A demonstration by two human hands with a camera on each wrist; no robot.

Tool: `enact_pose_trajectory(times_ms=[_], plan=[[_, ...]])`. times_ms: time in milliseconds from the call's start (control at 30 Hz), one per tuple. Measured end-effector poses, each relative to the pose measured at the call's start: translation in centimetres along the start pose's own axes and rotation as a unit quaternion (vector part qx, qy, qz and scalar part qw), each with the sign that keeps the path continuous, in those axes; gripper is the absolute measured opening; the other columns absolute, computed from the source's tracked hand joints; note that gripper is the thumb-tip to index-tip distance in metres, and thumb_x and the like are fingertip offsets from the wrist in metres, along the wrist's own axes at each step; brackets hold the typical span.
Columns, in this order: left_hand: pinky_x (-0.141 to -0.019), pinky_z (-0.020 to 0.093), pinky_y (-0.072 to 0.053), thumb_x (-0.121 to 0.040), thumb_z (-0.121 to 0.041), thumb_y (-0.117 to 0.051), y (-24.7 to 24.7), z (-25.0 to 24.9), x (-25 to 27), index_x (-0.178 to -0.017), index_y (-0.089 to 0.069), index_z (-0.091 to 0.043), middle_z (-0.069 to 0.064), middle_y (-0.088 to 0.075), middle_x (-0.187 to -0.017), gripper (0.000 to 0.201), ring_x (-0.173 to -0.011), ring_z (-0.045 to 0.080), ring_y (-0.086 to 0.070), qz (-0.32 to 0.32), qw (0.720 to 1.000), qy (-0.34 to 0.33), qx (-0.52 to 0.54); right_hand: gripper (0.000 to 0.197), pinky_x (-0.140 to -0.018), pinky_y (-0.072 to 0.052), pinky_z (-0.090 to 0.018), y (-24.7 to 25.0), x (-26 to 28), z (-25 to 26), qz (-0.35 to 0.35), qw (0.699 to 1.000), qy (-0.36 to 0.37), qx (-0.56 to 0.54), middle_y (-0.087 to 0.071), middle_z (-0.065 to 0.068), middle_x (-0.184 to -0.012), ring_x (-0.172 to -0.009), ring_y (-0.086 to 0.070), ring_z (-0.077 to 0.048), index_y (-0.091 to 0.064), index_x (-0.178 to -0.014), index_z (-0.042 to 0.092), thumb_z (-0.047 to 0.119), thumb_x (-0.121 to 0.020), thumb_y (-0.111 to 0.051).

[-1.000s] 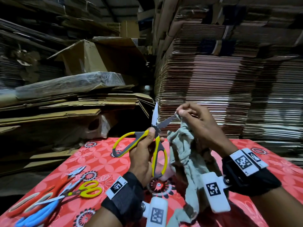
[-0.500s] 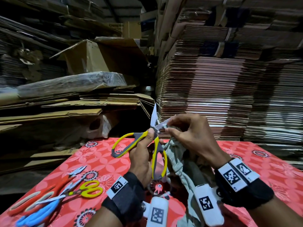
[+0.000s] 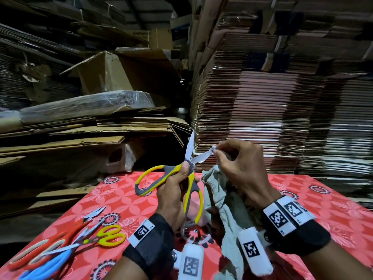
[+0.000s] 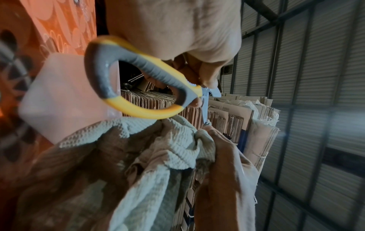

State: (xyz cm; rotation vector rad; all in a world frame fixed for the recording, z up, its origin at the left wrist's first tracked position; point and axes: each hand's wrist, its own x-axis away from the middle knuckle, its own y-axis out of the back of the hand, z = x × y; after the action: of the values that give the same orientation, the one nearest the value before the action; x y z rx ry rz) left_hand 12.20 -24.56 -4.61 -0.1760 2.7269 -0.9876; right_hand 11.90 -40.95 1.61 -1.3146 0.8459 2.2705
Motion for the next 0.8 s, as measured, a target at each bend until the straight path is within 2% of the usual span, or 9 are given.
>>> enact_pose_trajectory(times_ms=[67,133,200,233,300,433,600,700,800], plan=[[-0.063,0.029,-0.057,-0.083,-0.021,-0.079,-0.1,-0.3,0.3,-0.085,-0.076,-0.006,0.009,-0.071,-0.068,0.016,-0.058,0.020,-0.067,-0.004,1.000,-0.001,-0.001,0.005,-0.066,-0.057,-0.017,-0.1,0.3,0.4,0.056,0.998,0.002,-0.023,-0.076,0.012,-0.076,-0.071,-0.071,0.001,-0.082,-0.087,0.021,0.017,-0.084,-0.084],[-0.075,0.035,-0.058,-0.067,-0.027,-0.083,-0.1,-0.4,0.3,-0.094,-0.076,-0.004,0.016,-0.071,-0.083,0.036,-0.067,0.023,-0.068,-0.009,1.000,-0.001,0.015,0.007,-0.066,-0.054,-0.012,-0.3,0.5,0.9,0.102,0.994,0.004,-0.039,-0.076,0.013,-0.076,-0.072,-0.071,0.003,-0.083,-0.087,0.022,0.017,-0.084,-0.085],[-0.079,0.037,-0.057,-0.062,-0.030,-0.084,-0.2,-0.6,0.3,-0.100,-0.075,-0.003,0.021,-0.068,-0.093,0.048,-0.074,0.026,-0.066,-0.016,1.000,0.000,0.017,0.006,-0.066,-0.055,-0.013,-0.3,0.3,0.7,0.080,0.996,0.001,-0.040,-0.076,0.013,-0.076,-0.071,-0.071,0.003,-0.083,-0.088,0.021,0.016,-0.084,-0.084],[-0.074,0.034,-0.058,-0.062,-0.031,-0.084,-0.1,-0.6,0.2,-0.101,-0.075,-0.003,0.021,-0.068,-0.092,0.049,-0.073,0.027,-0.066,-0.017,1.000,-0.006,0.011,0.005,-0.066,-0.056,-0.014,-0.2,0.1,0.5,0.057,0.998,-0.005,-0.037,-0.076,0.013,-0.076,-0.071,-0.071,0.002,-0.084,-0.089,0.020,0.017,-0.085,-0.084],[-0.063,0.029,-0.057,-0.063,-0.032,-0.082,-0.1,-0.6,0.3,-0.097,-0.075,-0.002,0.016,-0.069,-0.079,0.046,-0.065,0.024,-0.065,-0.009,1.000,-0.019,-0.005,0.005,-0.065,-0.057,-0.015,0.3,-0.2,-0.1,0.023,0.999,-0.019,-0.029,-0.075,0.014,-0.076,-0.070,-0.070,0.003,-0.083,-0.090,0.019,0.017,-0.086,-0.083],[-0.064,0.031,-0.055,-0.066,-0.031,-0.080,-0.1,-0.3,0.2,-0.088,-0.074,-0.005,0.010,-0.067,-0.066,0.036,-0.060,0.023,-0.065,0.014,0.999,-0.028,-0.017,0.004,-0.064,-0.057,-0.016,0.5,-0.2,-0.4,0.013,0.999,-0.026,-0.024,-0.074,0.015,-0.075,-0.069,-0.070,0.004,-0.082,-0.089,0.020,0.017,-0.086,-0.082],[-0.065,0.033,-0.056,-0.062,-0.036,-0.085,0.2,-0.5,0.0,-0.094,-0.074,-0.005,0.015,-0.068,-0.074,0.046,-0.064,0.025,-0.065,0.014,1.000,-0.020,-0.006,0.005,-0.067,-0.057,-0.017,-0.8,0.7,1.0,0.094,0.994,0.004,-0.061,-0.076,0.013,-0.076,-0.070,-0.072,0.002,-0.082,-0.087,0.018,0.014,-0.084,-0.084],[-0.060,0.030,-0.056,-0.068,-0.034,-0.079,0.1,-0.7,0.2,-0.089,-0.073,-0.004,0.013,-0.067,-0.068,0.037,-0.059,0.022,-0.065,0.016,0.999,-0.025,-0.016,0.005,-0.064,-0.054,-0.014,-0.1,-0.1,0.0,0.041,0.997,-0.026,-0.063,-0.075,0.013,-0.073,-0.069,-0.071,0.002,-0.082,-0.086,0.020,0.016,-0.085,-0.084],[-0.066,0.031,-0.056,-0.067,-0.038,-0.081,-0.1,-0.5,0.5,-0.093,-0.077,-0.001,0.016,-0.071,-0.076,0.046,-0.066,0.024,-0.069,0.004,0.998,-0.038,-0.051,0.003,-0.064,-0.053,-0.012,1.2,-0.9,-1.6,0.011,0.997,-0.054,-0.053,-0.074,0.014,-0.073,-0.069,-0.070,0.003,-0.082,-0.085,0.022,0.021,-0.084,-0.085]])
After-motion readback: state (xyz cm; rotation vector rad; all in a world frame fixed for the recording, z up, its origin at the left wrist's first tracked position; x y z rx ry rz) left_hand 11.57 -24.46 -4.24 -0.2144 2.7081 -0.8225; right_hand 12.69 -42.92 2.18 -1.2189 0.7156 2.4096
